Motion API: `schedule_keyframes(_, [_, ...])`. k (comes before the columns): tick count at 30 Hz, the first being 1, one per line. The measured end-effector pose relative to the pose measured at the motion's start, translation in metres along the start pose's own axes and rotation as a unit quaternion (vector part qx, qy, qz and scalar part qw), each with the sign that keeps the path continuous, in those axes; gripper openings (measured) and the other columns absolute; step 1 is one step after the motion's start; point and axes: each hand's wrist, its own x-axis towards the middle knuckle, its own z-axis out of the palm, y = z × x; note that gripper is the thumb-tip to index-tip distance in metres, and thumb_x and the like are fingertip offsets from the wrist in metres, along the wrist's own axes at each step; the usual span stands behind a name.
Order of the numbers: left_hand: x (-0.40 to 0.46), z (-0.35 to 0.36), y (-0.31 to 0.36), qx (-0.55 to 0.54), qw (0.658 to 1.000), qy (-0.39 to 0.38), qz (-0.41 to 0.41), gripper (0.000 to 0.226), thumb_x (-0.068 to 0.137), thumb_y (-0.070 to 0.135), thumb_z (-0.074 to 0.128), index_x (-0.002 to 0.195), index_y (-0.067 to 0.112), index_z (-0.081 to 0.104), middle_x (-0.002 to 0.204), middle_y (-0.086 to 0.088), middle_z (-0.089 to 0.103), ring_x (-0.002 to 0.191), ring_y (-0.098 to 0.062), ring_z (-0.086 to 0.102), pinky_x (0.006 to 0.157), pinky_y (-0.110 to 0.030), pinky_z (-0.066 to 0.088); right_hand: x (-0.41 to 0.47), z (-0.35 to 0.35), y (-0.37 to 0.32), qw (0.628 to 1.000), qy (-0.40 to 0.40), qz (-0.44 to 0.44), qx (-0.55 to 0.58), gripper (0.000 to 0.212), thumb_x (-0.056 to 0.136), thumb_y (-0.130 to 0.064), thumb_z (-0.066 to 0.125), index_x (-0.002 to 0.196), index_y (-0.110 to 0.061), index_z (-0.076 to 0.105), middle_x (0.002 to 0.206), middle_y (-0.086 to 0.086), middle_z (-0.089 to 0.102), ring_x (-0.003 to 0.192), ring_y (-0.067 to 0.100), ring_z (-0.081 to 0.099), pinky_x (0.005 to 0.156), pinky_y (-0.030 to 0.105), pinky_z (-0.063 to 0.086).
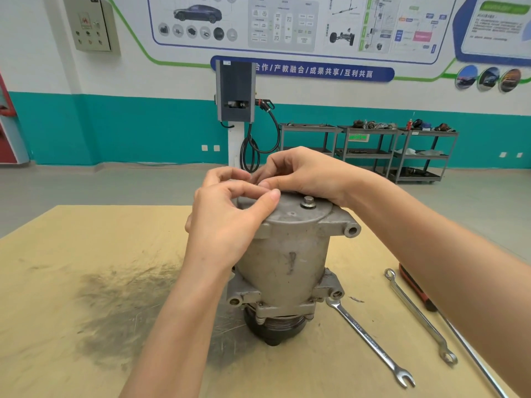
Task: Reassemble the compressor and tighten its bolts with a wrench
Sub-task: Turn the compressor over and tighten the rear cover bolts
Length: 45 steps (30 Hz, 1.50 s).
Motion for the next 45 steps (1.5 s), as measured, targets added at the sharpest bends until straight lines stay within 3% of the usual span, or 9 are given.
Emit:
schedule_keyframes(2, [0.0012, -0.0027, -0.0006, -0.038, 0.998, -0.049, -0.005, 0.023, 0.084, 0.025, 0.073, 0.066, 0.039, 0.075, 0.114, 0.017, 0.054, 0.111, 0.005, 0.049, 0.096, -0.031, 0.038, 0.0033, 0.0021, -0.0012, 0.999, 0.019, 0.000, -0.030, 0.022, 0.087, -0.025, 0.072, 0.072, -0.019, 0.058, 0.100, 0.003, 0.074, 0.098, 0.013, 0.068, 0.087, 0.028, 0.053])
schedule_keyframes(5, [0.0022, -0.0040, -0.0025, -0.025, 0.996, -0.083, 0.003, 0.026, 0.091, 0.024, 0.065, 0.073, 0.039, 0.077, 0.124, 0.017, 0.052, 0.125, -0.004, 0.045, 0.109, -0.045, 0.035, 0.0022, 0.0017, -0.0006, 1.000, 0.020, -0.001, -0.019, 0.014, 0.087, -0.025, 0.072, 0.080, -0.017, 0.063, 0.097, -0.002, 0.075, 0.094, 0.009, 0.068, 0.084, 0.023, 0.053])
schedule_keyframes(10, [-0.0004, -0.0021, 0.0017, 0.015, 1.000, -0.024, 0.003, 0.016, 0.071, 0.055, 0.065, 0.072, 0.042, 0.072, 0.119, 0.021, 0.053, 0.128, -0.008, 0.043, 0.110, -0.052, 0.030, -0.0026, -0.0028, 0.0026, 1.000, 0.000, 0.002, 0.005, 0.005, 0.091, -0.019, 0.067, 0.094, -0.022, 0.070, 0.104, 0.000, 0.073, 0.095, 0.011, 0.068, 0.086, 0.023, 0.055])
schedule_keyframes(14, [-0.0014, 0.0015, 0.0010, 0.012, 1.000, 0.013, -0.005, 0.017, 0.073, 0.041, 0.081, 0.062, 0.036, 0.069, 0.113, 0.019, 0.058, 0.118, -0.005, 0.051, 0.107, -0.051, 0.033, 0.0023, 0.0020, -0.0010, 1.000, 0.005, 0.000, -0.025, 0.012, 0.088, -0.021, 0.071, 0.080, -0.019, 0.062, 0.103, -0.001, 0.074, 0.101, 0.013, 0.067, 0.095, 0.032, 0.053])
schedule_keyframes(20, [0.0014, -0.0002, -0.0014, -0.048, 0.998, -0.041, 0.002, 0.022, 0.086, 0.022, 0.072, 0.069, 0.035, 0.075, 0.110, 0.016, 0.059, 0.101, 0.008, 0.054, 0.089, -0.026, 0.040, -0.0018, -0.0012, 0.0016, 1.000, -0.003, 0.004, 0.007, 0.004, 0.091, -0.020, 0.068, 0.094, -0.019, 0.069, 0.094, -0.004, 0.074, 0.086, 0.005, 0.067, 0.081, 0.019, 0.053])
schedule_keyframes(25, [0.0011, -0.0003, -0.0007, -0.015, 0.999, -0.049, 0.003, 0.023, 0.088, 0.031, 0.066, 0.071, 0.043, 0.075, 0.115, 0.017, 0.054, 0.120, -0.008, 0.048, 0.107, -0.049, 0.035, -0.0013, -0.0019, 0.0009, 0.999, -0.013, 0.018, 0.023, 0.003, 0.091, -0.016, 0.068, 0.092, -0.017, 0.071, 0.101, 0.004, 0.074, 0.092, 0.012, 0.067, 0.088, 0.027, 0.055])
schedule_keyframes(31, [-0.0025, 0.0019, 0.0013, 0.013, 1.000, 0.011, 0.004, 0.013, 0.070, 0.047, 0.082, 0.065, 0.048, 0.070, 0.111, 0.020, 0.055, 0.119, -0.005, 0.049, 0.107, -0.050, 0.033, 0.0015, 0.0025, -0.0020, 1.000, 0.015, 0.001, -0.013, 0.015, 0.087, -0.020, 0.072, 0.077, -0.016, 0.062, 0.105, 0.006, 0.073, 0.103, 0.016, 0.067, 0.096, 0.034, 0.052])
schedule_keyframes(37, [0.0020, 0.0009, -0.0037, -0.051, 0.998, -0.035, 0.001, 0.021, 0.082, 0.024, 0.076, 0.064, 0.036, 0.075, 0.110, 0.015, 0.058, 0.098, 0.013, 0.052, 0.082, -0.008, 0.037, -0.0015, -0.0028, 0.0029, 0.999, -0.001, 0.014, 0.032, 0.006, 0.090, -0.017, 0.069, 0.095, -0.017, 0.073, 0.098, 0.003, 0.074, 0.087, 0.009, 0.067, 0.085, 0.024, 0.055])
schedule_keyframes(45, [-0.0005, 0.0015, -0.0002, 0.018, 1.000, 0.005, 0.023, 0.023, 0.088, 0.032, 0.069, 0.069, 0.045, 0.070, 0.116, 0.018, 0.053, 0.124, -0.008, 0.045, 0.110, -0.048, 0.030, 0.0036, 0.0030, -0.0029, 0.999, 0.023, 0.014, -0.025, 0.018, 0.087, -0.021, 0.072, 0.076, -0.016, 0.059, 0.096, 0.000, 0.074, 0.091, 0.006, 0.068, 0.087, 0.026, 0.054])
